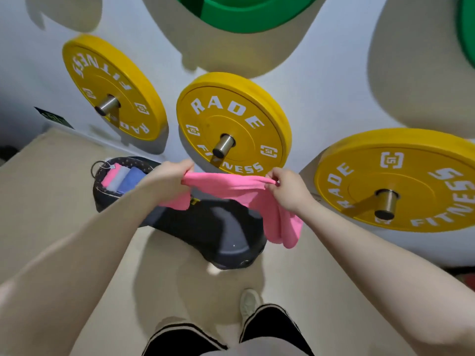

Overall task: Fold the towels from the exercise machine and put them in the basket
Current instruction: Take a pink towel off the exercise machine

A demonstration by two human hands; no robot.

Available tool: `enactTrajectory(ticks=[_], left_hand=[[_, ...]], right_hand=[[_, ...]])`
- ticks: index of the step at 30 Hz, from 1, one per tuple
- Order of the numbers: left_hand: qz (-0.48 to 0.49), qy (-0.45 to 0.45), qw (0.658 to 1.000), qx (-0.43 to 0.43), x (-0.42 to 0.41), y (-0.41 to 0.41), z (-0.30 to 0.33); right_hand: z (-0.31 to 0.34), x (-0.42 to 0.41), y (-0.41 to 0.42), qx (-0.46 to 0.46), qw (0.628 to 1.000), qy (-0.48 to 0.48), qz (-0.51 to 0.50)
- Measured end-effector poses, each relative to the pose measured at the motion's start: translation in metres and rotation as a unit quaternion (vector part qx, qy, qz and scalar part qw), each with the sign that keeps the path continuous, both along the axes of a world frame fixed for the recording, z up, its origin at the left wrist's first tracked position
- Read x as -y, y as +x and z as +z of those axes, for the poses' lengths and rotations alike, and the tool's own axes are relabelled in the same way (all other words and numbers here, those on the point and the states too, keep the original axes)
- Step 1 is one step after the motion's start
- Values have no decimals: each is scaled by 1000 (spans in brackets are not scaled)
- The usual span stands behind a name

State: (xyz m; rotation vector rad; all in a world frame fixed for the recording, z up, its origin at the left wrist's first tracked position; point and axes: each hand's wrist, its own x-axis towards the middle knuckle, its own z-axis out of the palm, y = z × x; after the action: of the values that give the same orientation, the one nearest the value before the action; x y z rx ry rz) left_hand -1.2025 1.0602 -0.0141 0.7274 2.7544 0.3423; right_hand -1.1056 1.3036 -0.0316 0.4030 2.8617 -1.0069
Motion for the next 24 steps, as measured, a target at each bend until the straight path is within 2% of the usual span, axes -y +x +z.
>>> enactTrajectory(ticks=[3,8,15,18,21,24], left_hand=[[-36,-31,999,17,10,-33,-25],[-92,-60,991,70,38,-88,-68],[-166,-54,970,170,91,-187,-110],[-165,-14,973,159,100,-228,-129],[-153,43,977,143,100,-257,-157],[-160,35,982,94,91,-286,-191]], right_hand=[[-14,4,-21,54,998,22,-34],[-50,23,-51,167,984,-7,-60],[-107,82,-104,225,963,12,-147],[-125,103,-132,215,958,17,-189],[-149,105,-151,225,958,40,-173],[-176,92,-169,205,956,104,-181]])
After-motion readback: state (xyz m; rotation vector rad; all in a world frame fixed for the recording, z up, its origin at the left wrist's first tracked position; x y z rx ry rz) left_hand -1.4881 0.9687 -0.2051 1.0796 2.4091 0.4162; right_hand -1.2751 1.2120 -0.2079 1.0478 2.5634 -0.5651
